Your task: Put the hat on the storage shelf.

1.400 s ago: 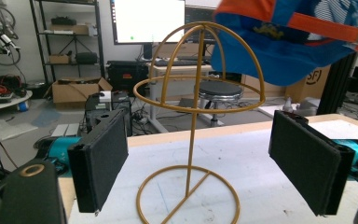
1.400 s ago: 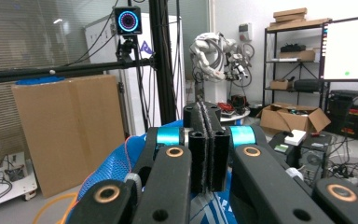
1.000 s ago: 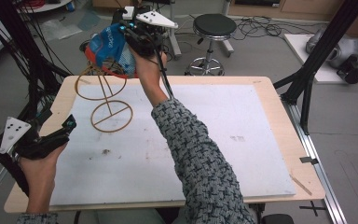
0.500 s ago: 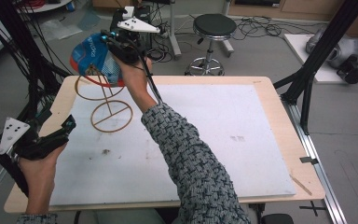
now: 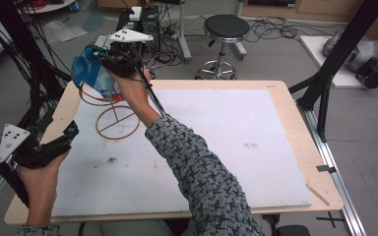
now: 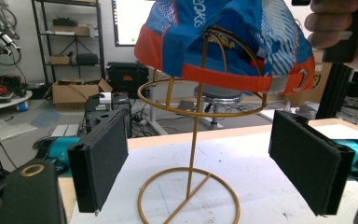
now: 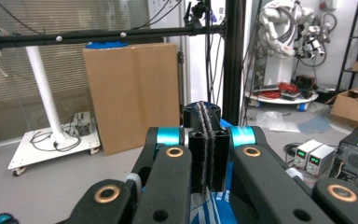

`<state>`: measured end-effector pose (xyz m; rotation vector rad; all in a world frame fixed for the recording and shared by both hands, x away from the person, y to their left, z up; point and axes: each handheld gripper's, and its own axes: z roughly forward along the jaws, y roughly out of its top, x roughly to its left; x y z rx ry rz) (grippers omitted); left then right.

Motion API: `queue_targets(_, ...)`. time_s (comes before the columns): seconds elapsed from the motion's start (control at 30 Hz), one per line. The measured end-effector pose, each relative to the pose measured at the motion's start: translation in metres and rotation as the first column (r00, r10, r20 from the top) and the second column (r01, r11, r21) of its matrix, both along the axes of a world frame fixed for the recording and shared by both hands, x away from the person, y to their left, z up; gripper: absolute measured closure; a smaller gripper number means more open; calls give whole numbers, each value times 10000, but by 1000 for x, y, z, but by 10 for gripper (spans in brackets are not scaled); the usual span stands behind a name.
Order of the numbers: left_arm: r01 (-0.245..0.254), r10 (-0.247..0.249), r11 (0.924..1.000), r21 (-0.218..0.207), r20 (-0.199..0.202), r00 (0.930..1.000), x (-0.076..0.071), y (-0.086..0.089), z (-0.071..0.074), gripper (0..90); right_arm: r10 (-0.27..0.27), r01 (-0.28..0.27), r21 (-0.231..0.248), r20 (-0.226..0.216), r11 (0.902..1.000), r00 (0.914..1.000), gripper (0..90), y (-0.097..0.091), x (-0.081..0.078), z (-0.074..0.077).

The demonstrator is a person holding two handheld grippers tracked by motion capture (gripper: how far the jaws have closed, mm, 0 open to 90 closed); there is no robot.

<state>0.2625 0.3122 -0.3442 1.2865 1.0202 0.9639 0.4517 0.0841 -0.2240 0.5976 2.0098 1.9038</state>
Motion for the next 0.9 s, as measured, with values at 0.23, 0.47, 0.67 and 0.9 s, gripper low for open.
queue_targets(0.23, -26, 26, 10000, 5, -10, 10000, 0, 0, 0, 198, 264, -264, -203, 21, 9994, 9996, 900, 8, -7, -3)
queue_targets(0.47, -20, 20, 10000, -17, -3, 10000, 0, 1, 0, 198, 584, -585, -511, -39, 9970, 9983, 900, 18, -15, -10)
queue_targets(0.67, -50, 50, 10000, -28, -8, 10000, 0, 2, 0, 198, 668, -657, -847, 107, 9942, 9977, 899, 27, -18, -15)
queue_targets(0.9, -40, 39, 10000, -29, -27, 10000, 0, 2, 0, 198, 504, -442, -1466, 394, 9882, 9980, 897, 33, -19, -20)
